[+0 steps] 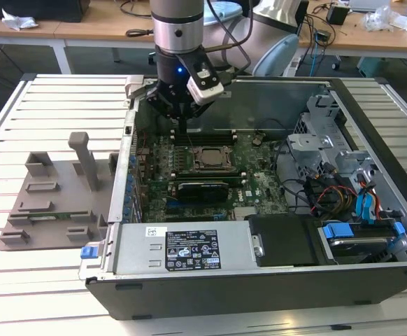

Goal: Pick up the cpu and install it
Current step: 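Install the first cpu locking lever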

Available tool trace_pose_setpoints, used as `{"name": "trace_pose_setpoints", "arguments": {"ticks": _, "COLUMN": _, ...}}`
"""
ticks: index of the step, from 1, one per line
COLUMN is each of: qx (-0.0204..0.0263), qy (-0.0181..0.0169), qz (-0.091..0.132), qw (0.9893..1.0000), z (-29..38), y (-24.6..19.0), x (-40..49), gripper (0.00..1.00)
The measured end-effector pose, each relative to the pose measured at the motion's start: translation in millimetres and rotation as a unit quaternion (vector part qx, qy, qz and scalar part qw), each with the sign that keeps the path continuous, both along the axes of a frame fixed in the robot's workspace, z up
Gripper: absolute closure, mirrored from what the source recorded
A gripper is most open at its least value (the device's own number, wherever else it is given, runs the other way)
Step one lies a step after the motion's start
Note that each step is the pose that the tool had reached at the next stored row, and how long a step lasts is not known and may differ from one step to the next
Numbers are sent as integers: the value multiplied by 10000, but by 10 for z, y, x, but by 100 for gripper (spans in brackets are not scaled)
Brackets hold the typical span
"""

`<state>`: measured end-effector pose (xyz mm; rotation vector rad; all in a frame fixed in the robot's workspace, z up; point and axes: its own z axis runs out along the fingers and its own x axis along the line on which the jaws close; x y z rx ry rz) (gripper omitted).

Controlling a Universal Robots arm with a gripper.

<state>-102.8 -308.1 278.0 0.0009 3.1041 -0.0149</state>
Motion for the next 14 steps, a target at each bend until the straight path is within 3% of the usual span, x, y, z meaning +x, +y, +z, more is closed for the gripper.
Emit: {"name": "trace_pose_setpoints", "arguments": {"ticks": 14, "qx": 0, "qy": 0, "qz": 0, "qw": 10000, "z": -15, "y": 2, "x": -137, "gripper": 89}}
